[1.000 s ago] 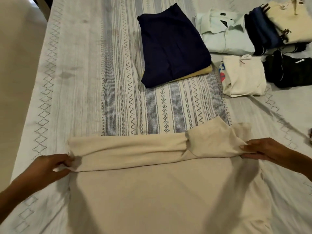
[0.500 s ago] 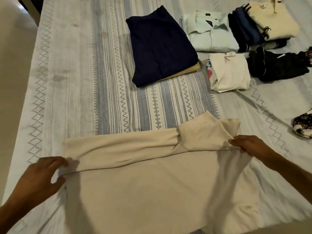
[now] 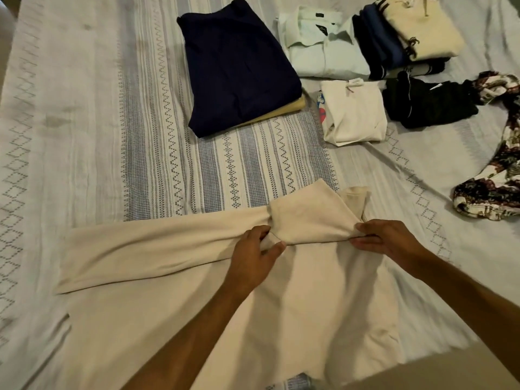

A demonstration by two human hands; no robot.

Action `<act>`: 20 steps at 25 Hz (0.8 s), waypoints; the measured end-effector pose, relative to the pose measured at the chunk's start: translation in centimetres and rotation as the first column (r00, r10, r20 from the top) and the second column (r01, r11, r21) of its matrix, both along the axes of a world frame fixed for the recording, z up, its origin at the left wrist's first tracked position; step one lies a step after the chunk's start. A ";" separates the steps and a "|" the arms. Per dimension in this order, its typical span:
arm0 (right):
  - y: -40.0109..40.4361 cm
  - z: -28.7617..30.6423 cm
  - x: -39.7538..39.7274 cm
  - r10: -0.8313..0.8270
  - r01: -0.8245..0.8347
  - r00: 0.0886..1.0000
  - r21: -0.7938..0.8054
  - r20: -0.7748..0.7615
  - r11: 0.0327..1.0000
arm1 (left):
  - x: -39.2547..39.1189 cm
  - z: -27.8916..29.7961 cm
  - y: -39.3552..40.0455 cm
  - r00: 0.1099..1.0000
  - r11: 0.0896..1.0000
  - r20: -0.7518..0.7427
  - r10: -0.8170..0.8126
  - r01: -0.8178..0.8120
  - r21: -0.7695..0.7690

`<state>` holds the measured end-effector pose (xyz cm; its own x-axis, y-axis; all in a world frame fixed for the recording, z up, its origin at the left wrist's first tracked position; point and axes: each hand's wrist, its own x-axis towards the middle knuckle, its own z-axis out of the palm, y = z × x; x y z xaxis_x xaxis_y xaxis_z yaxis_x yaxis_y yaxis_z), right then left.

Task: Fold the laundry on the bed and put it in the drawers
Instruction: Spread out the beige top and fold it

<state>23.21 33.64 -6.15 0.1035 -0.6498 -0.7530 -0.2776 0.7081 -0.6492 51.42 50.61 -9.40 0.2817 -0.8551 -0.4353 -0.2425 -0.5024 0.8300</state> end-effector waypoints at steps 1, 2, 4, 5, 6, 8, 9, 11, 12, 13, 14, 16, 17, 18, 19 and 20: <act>-0.1 -0.2 -0.4 0.028 -0.028 1.000 -0.006 -0.011 1.000 | -1.4 -0.6 -1.1 0.997 0.999 0.072 0.011 -0.013 0.034; -0.2 -0.4 -0.8 0.063 -0.064 0.997 -0.021 -0.035 0.998 | -2.4 -1.0 -1.8 0.991 0.999 0.130 0.025 -0.031 0.045; -0.1 -0.7 -1.2 0.161 -0.174 0.978 -0.095 -0.135 0.980 | -3.4 -1.3 -1.9 0.977 0.998 0.203 0.064 -0.061 -0.020; 0.1 -0.9 -1.4 0.204 -0.233 0.961 -0.147 -0.186 0.961 | -3.5 -1.5 -1.6 0.973 0.995 0.213 0.091 -0.082 -0.049; 0.2 -1.1 -1.5 0.234 -0.282 0.944 -0.203 -0.234 0.938 | -3.4 -2.0 -1.1 0.971 0.993 0.210 0.114 -0.104 -0.055; 0.7 -1.7 -1.9 0.283 -0.399 0.891 -0.314 -0.355 0.861 | -2.8 -2.5 -0.1 0.968 0.992 0.215 0.126 -0.127 -0.013; 1.0 -2.2 -2.0 0.307 -0.469 0.852 -0.360 -0.423 0.807 | -2.6 -2.6 0.4 0.965 0.994 0.238 0.109 -0.113 0.000; 1.4 -2.6 -2.1 0.290 -0.536 0.807 -0.431 -0.514 0.726 | -2.4 -2.7 0.9 0.960 0.996 0.267 0.087 -0.081 -0.032; 1.7 -2.8 -2.3 0.231 -0.510 0.813 -0.464 -0.534 0.724 | -2.3 -2.5 1.1 0.961 0.994 0.256 0.100 -0.085 -0.067; 2.1 -2.9 -2.6 0.149 -0.458 0.823 -0.487 -0.547 0.744 | -2.2 -2.1 1.4 0.963 0.989 0.239 0.125 -0.102 -0.107; 2.9 -3.1 -3.3 0.064 -0.406 0.817 -0.492 -0.573 0.770 | -2.1 -1.6 2.1 0.962 0.981 0.223 0.160 -0.129 -0.148; 5.9 -3.7 -5.2 0.020 -0.362 0.765 -0.404 -0.644 0.840 | -1.0 -0.9 5.2 0.941 0.965 0.254 0.225 -0.180 -0.189; 8.1 -3.9 -6.1 0.064 -0.354 0.757 -0.326 -0.651 0.877 | 0.0 -0.8 7.7 0.913 0.966 0.331 0.239 -0.189 -0.176; 10.3 -3.6 -7.1 0.107 -0.342 0.764 -0.259 -0.636 0.903 | 1.2 -0.9 10.8 0.868 0.971 0.436 0.237 -0.202 -0.126; 12.3 -3.1 -8.0 0.131 -0.314 0.785 -0.206 -0.605 0.927 | 2.6 -1.0 14.1 0.814 0.968 0.534 0.229 -0.250 -0.034; 14.0 -2.3 -8.7 0.138 -0.273 0.814 -0.161 -0.564 0.949 | 4.1 -1.1 17.7 0.762 0.934 0.601 0.240 -0.350 0.070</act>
